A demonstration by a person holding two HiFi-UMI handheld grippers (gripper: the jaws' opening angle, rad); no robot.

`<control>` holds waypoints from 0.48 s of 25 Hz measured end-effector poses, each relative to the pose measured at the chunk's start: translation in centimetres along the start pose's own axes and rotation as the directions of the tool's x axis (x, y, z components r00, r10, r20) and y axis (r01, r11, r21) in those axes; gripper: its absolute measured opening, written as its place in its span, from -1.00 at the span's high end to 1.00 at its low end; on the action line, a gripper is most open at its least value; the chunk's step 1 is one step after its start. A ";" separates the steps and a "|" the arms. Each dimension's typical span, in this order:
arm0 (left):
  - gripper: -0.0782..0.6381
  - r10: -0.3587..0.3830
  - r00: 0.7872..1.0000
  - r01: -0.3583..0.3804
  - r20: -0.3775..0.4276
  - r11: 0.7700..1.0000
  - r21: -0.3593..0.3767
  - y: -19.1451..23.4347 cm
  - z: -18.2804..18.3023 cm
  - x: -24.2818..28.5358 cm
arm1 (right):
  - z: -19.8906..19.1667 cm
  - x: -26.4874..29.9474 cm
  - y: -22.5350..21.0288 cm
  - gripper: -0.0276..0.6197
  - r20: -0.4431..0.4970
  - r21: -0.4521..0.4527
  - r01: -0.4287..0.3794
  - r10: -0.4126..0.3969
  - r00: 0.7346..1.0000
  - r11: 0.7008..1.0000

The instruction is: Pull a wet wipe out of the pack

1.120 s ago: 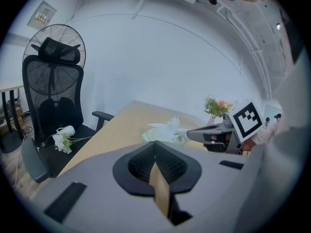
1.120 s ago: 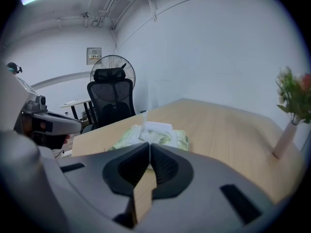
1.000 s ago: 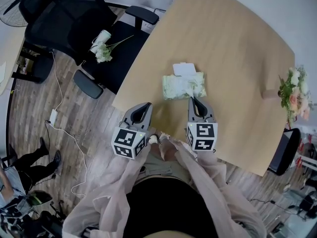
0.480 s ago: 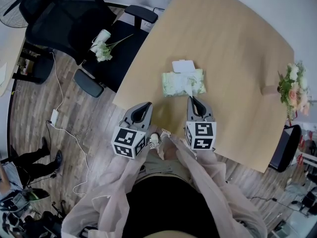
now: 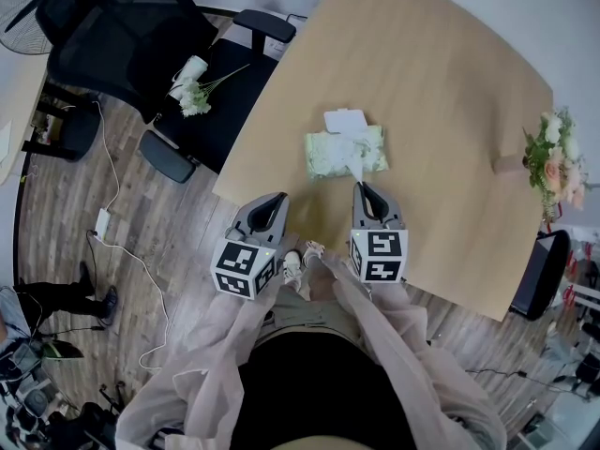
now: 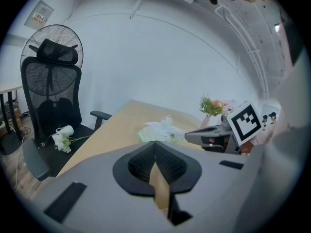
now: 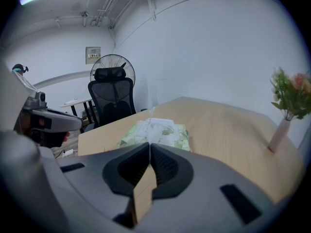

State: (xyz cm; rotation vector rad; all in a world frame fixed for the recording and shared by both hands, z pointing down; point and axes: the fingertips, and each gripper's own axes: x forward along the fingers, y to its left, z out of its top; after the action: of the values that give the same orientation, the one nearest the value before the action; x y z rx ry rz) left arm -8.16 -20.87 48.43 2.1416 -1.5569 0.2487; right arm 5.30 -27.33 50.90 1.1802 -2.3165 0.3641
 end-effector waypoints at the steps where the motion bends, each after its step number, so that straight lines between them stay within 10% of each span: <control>1: 0.75 -0.001 1.000 0.001 0.000 1.000 0.000 0.0 -0.1 -0.1 | -0.1 -0.1 0.1 0.86 -0.001 0.000 0.001 -0.001 1.000 1.000; 12: 0.75 -0.005 1.000 0.005 0.000 1.000 0.004 -0.1 -0.6 -0.8 | -0.6 -0.8 0.4 0.86 0.001 0.005 0.015 -0.015 1.000 1.000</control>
State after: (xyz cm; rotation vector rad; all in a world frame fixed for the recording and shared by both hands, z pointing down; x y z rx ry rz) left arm -8.28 -19.87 48.56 2.1484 -1.5519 0.2510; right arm 5.58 -26.31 50.97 1.2001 -2.3074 0.3636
